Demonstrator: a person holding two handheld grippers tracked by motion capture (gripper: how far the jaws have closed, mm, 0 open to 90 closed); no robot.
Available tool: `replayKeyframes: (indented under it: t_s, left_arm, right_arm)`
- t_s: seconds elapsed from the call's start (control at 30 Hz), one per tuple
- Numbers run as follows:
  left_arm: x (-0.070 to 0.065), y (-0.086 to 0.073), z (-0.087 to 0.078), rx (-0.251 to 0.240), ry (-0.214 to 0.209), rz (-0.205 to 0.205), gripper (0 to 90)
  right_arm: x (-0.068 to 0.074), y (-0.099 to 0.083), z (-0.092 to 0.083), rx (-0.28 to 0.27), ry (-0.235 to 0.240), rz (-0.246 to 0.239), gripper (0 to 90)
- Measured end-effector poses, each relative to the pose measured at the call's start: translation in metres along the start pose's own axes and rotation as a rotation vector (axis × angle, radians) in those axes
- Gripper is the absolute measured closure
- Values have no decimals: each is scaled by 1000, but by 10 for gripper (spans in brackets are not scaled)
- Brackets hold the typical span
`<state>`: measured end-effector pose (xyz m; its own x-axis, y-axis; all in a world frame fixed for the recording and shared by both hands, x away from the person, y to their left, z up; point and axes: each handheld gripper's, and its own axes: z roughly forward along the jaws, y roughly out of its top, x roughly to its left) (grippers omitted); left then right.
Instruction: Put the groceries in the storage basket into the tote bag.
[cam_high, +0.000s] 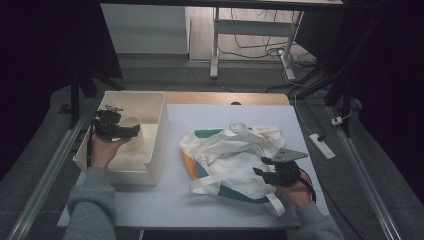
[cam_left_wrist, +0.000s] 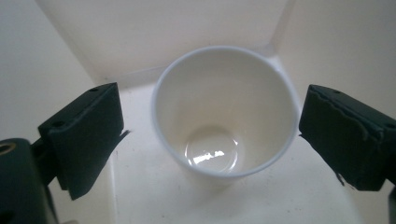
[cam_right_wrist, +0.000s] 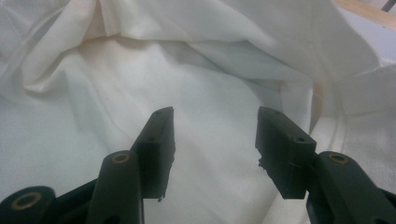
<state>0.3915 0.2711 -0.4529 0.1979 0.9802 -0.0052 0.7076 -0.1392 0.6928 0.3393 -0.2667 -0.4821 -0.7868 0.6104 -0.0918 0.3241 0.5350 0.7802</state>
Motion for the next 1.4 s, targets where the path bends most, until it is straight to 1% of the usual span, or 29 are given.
replayKeyframes:
  t_s: [0.1, 0.23, 0.27, 0.4, 0.47, 0.5, 0.57, 0.7, 0.87, 1.0, 1.3, 1.4]
  left_arm:
    - [0, 0, 1, 5, -3, 2, 75]
    - [3, -2, 7, 20, -11, -8, 72]
    - [3, -3, 10, 20, -17, -9, 71]
    - [5, -3, 21, 44, -31, -11, 69]
    - [6, -4, 26, 56, -41, -16, 92]
    - [7, -5, 27, 53, -56, -20, 108]
    - [6, -6, 27, 41, -61, -15, 195]
    - [4, -5, 27, 49, -57, 0, 201]
    - [3, -5, 26, 51, -68, 9, 205]
    - [1, -3, 20, 26, -72, 11, 205]
    - [-3, 4, -9, -85, -137, -20, 205]
    - [-4, 6, -18, -116, -175, -23, 205]
  right_arm:
    - [0, 0, 1, -1, 1, 0, 476]
    - [1, 0, 0, 0, 1, -2, 477]
    - [1, 0, 0, -1, 1, -1, 476]
    - [0, 0, 1, -2, 2, -1, 476]
    - [1, 0, 1, -1, 2, -3, 477]
    - [1, 0, 1, 1, 2, -4, 477]
    - [1, 0, 1, 0, 3, -3, 477]
    - [0, 0, 1, 1, 2, -2, 476]
    - [1, 0, 0, 1, 0, -1, 476]
    - [1, 0, 0, 1, 0, -2, 476]
    - [0, 0, -1, -6, -4, -1, 476]
    - [0, 1, -2, -9, -3, 2, 477]
